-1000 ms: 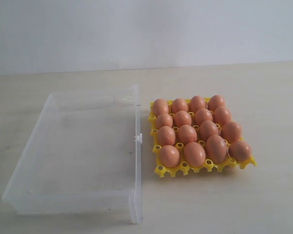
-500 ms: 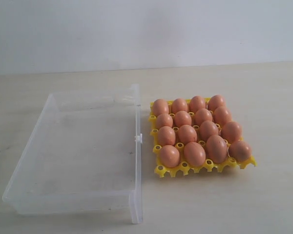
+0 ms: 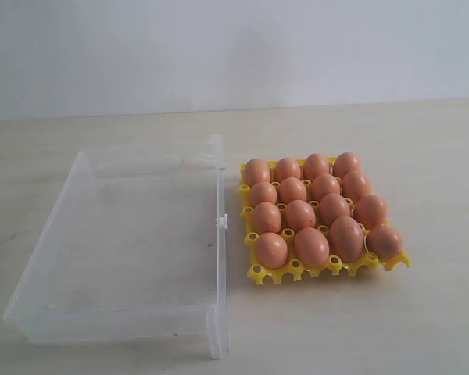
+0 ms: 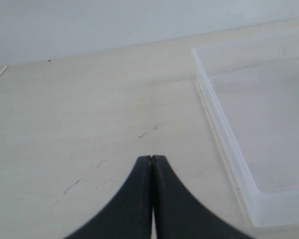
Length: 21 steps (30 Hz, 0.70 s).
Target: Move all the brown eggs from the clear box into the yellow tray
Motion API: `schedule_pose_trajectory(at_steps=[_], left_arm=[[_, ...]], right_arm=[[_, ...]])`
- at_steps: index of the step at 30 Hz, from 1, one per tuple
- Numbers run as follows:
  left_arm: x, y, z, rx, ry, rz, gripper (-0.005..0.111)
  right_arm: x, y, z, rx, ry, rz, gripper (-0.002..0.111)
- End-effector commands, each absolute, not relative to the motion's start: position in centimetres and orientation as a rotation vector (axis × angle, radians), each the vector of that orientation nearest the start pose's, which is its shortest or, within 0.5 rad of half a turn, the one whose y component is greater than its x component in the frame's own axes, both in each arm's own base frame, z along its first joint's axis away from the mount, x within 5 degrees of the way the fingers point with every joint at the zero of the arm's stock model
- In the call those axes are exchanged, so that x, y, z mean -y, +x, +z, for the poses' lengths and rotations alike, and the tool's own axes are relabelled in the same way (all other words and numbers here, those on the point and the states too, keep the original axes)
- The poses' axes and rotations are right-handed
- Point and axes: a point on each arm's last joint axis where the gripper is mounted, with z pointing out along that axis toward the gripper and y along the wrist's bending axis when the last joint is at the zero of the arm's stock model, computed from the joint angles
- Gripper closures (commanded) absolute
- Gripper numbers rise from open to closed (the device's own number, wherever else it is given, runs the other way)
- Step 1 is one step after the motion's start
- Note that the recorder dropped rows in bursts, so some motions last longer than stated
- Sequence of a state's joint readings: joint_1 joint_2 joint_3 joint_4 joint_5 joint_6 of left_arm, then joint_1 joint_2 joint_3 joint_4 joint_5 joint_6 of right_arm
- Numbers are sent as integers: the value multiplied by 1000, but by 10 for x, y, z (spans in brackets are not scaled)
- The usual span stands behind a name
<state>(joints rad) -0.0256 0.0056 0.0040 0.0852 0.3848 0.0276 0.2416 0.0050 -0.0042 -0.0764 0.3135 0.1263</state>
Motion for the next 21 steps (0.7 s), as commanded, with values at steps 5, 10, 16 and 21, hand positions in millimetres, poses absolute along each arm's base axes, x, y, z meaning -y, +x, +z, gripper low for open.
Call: schedule_pose_trajectory(at_steps=[5, 10, 16, 21], left_arm=[[-1, 53, 179, -1859, 100, 75, 107], [-1, 53, 179, -1859, 99, 73, 107], [-1, 53, 179, -1859, 100, 75, 107], [-1, 53, 179, -1859, 98, 73, 107]], right_arm=[[-11, 53, 187, -1775, -151, 183, 88], [-11, 53, 187, -1761, -252, 101, 88], [-11, 53, 187, -1755, -288, 71, 88], [-11, 53, 186, -1780, -188, 152, 88]])
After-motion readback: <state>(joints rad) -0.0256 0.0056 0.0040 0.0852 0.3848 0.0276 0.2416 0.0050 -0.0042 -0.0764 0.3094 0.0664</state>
